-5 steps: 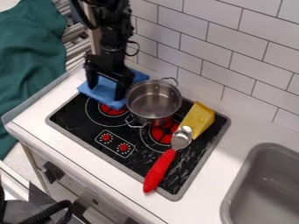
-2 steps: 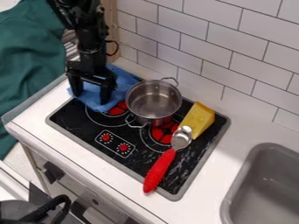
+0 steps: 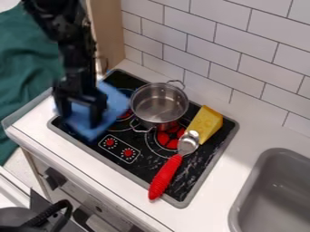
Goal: Move the blue cloth on the lower side of the left stove
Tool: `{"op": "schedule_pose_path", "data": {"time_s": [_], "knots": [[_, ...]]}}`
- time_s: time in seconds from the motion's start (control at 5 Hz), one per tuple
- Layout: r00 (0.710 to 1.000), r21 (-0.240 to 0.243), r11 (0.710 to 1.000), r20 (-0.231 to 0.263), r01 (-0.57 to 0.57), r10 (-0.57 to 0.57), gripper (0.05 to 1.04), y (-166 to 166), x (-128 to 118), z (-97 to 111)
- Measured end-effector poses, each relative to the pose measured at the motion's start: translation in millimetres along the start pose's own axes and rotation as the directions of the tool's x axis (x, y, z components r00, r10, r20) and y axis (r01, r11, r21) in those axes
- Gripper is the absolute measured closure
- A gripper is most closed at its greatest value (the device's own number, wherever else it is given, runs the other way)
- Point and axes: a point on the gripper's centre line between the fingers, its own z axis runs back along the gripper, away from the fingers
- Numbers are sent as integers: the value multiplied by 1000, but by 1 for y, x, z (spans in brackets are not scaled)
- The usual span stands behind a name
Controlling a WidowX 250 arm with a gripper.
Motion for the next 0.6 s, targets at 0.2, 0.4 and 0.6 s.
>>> {"op": "schedule_pose_path", "data": {"time_s": [0.2,0.4,0.6], "knots": [[1000,-40,999,-17,-11,10,79,-8,-25,2],[1000,-56,998,-2,-25,25,79,-9,-34,7],[1000,-57,998,22,-11,12,79,-8,-30,15]]}}
